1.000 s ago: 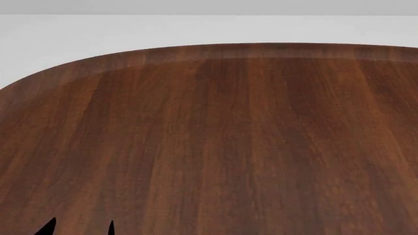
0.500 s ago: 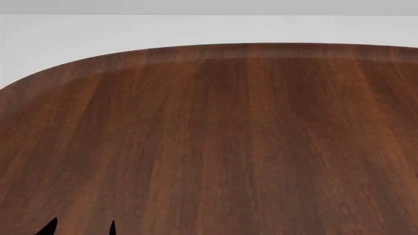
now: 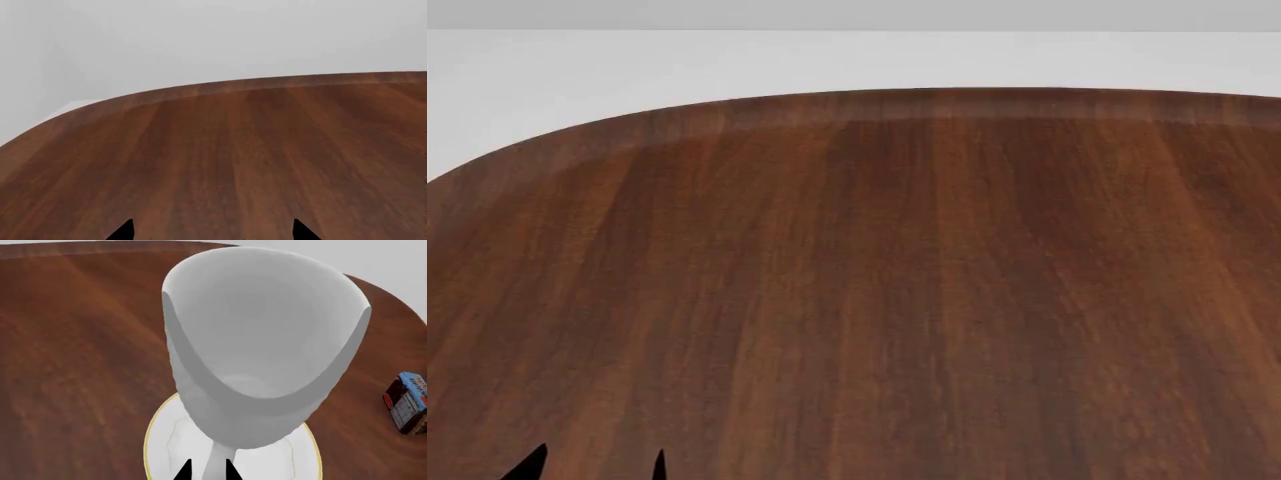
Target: Put the white mug on the plate.
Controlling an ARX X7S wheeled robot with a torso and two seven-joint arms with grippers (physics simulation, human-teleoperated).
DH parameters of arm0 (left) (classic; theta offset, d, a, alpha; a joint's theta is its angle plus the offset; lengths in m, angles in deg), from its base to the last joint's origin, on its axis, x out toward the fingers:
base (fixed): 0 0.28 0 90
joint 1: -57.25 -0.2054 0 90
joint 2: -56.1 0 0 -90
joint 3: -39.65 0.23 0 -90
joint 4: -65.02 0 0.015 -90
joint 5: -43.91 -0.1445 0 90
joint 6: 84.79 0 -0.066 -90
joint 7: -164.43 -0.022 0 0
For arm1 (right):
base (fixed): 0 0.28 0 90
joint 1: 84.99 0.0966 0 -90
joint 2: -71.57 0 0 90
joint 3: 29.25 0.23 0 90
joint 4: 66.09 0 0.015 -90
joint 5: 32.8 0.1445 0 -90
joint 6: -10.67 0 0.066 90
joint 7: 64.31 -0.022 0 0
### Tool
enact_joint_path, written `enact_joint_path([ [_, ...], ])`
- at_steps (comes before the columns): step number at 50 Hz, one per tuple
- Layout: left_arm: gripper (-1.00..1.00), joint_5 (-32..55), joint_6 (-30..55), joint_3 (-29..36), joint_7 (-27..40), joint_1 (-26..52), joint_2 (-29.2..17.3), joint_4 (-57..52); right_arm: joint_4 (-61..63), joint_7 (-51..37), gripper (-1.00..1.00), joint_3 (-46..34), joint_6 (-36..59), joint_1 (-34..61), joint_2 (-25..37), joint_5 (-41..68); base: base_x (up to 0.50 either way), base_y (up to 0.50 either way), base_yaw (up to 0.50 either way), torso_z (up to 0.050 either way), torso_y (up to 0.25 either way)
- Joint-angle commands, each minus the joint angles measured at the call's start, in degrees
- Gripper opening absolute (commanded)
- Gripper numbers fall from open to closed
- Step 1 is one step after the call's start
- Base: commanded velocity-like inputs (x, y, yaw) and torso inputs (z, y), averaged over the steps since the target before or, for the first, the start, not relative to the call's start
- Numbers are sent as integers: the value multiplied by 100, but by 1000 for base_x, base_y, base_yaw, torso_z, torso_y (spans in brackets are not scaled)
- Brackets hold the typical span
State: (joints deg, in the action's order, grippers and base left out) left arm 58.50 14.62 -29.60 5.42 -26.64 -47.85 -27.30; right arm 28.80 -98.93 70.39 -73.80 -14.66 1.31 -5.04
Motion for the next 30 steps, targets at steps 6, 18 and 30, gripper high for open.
enact_joint_path([
  [6, 100, -50, 37, 73, 62, -1, -49, -78, -463, 126, -100, 48, -163, 139, -23, -108, 0, 0, 0, 0, 0],
  [18, 100, -40, 59, 97, 107, -18, -65, -107, -1053, 320, -100, 2, -384, 412, -59, -145, 0, 0, 0, 0, 0],
  [30, 100, -44, 116, 132, 160, -17, -84, -165, -1482, 438, -100, -7, -587, 571, -106, -173, 0, 0, 0, 0, 1],
])
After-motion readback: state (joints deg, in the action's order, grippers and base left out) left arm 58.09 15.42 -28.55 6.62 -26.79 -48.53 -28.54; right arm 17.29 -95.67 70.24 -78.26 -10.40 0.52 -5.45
